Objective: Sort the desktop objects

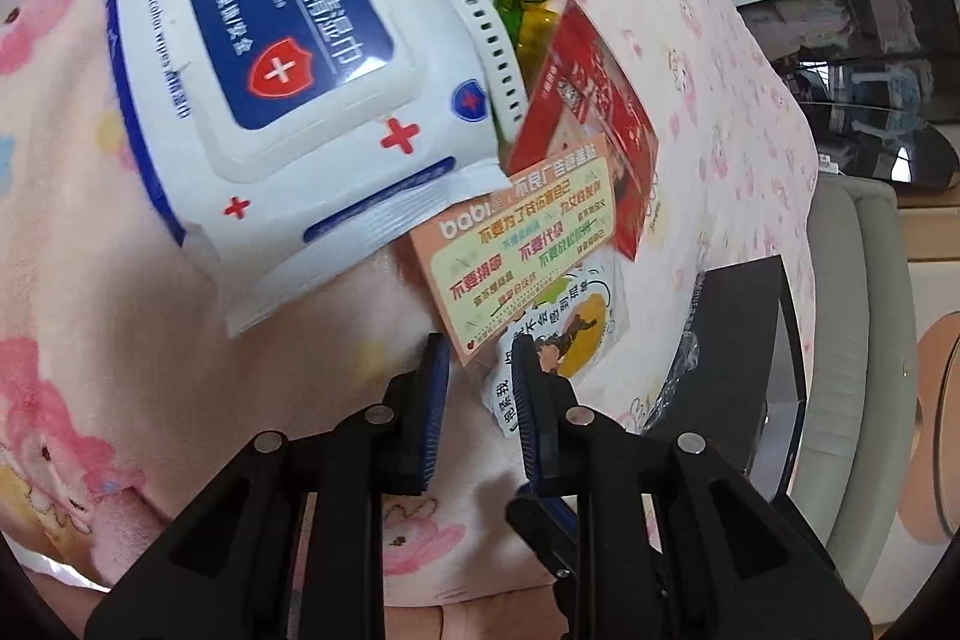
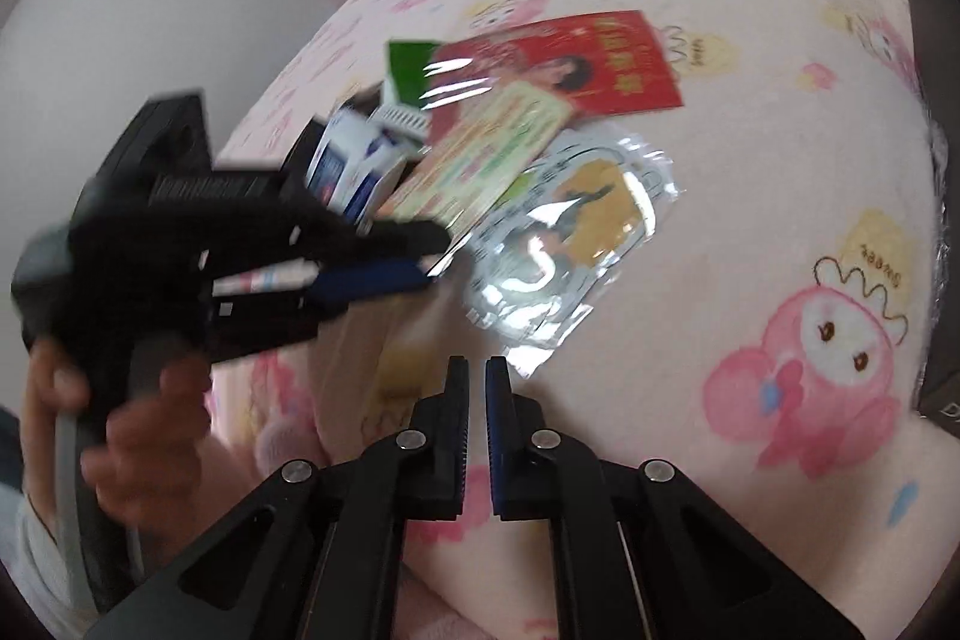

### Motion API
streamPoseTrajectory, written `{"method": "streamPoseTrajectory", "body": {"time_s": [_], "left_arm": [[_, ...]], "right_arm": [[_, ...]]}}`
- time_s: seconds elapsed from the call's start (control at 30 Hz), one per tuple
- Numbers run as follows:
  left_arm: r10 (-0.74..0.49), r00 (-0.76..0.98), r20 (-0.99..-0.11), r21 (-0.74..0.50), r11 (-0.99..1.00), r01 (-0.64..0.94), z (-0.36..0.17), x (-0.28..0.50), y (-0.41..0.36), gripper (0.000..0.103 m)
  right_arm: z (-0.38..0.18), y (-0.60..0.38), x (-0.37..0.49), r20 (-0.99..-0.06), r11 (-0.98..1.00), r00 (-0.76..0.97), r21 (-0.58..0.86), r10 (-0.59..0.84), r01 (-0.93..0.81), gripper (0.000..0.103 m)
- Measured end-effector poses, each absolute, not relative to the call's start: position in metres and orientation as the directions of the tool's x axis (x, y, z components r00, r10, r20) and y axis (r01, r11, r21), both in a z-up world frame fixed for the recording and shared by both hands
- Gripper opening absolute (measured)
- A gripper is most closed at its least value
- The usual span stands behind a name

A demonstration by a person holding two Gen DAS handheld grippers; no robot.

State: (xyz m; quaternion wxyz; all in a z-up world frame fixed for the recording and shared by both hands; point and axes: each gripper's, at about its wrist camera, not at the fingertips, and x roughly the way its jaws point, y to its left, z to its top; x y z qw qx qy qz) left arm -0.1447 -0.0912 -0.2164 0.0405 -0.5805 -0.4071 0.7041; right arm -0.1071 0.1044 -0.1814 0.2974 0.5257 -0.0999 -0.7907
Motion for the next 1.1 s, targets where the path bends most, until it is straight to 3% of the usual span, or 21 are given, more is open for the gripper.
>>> {"method": "streamPoseTrajectory", "body": {"time_s": [0.27, 0.37, 0.43, 0.5, 0.57, 0.77, 0.9, 1.1], "left_arm": [[0.544, -0.280, -0.791, -0.611, -0.676, 0.412, -0.225, -0.149, -0.081, 0.020], [0.537, -0.286, -0.794, -0.608, -0.678, 0.414, -0.226, -0.151, -0.083, 0.020], [0.531, -0.284, -0.798, -0.602, -0.687, 0.407, -0.226, -0.153, -0.083, 0.020], [0.524, -0.284, -0.803, -0.596, -0.695, 0.402, -0.228, -0.156, -0.082, 0.020], [0.520, -0.283, -0.806, -0.591, -0.699, 0.403, -0.230, -0.159, -0.082, 0.020], [0.506, -0.295, -0.811, -0.585, -0.709, 0.394, -0.228, -0.161, -0.079, 0.021], [0.489, -0.310, -0.816, -0.578, -0.705, 0.411, -0.225, -0.156, -0.084, 0.021], [0.508, -0.301, -0.807, -0.591, -0.693, 0.413, -0.226, -0.155, -0.084, 0.021]], "right_arm": [[-0.158, 0.125, -0.157, -0.822, -0.924, -0.431, 0.283, -0.372, 0.258, 0.008], [-0.159, 0.123, -0.185, -0.840, -0.941, -0.439, 0.226, -0.319, 0.252, 0.025], [-0.164, 0.120, -0.197, -0.844, -0.938, -0.428, 0.224, -0.322, 0.263, 0.028], [-0.171, 0.118, -0.206, -0.847, -0.933, -0.415, 0.232, -0.332, 0.274, 0.040], [-0.183, 0.117, -0.211, -0.848, -0.930, -0.403, 0.249, -0.345, 0.271, 0.044], [-0.189, 0.106, -0.183, -0.836, -0.878, -0.340, 0.301, -0.431, 0.373, 0.042], [-0.172, 0.095, -0.139, -0.845, -0.859, -0.345, 0.229, -0.409, 0.458, 0.042], [-0.176, 0.114, -0.113, -0.849, -0.841, -0.243, 0.344, -0.468, 0.418, 0.042]]}}
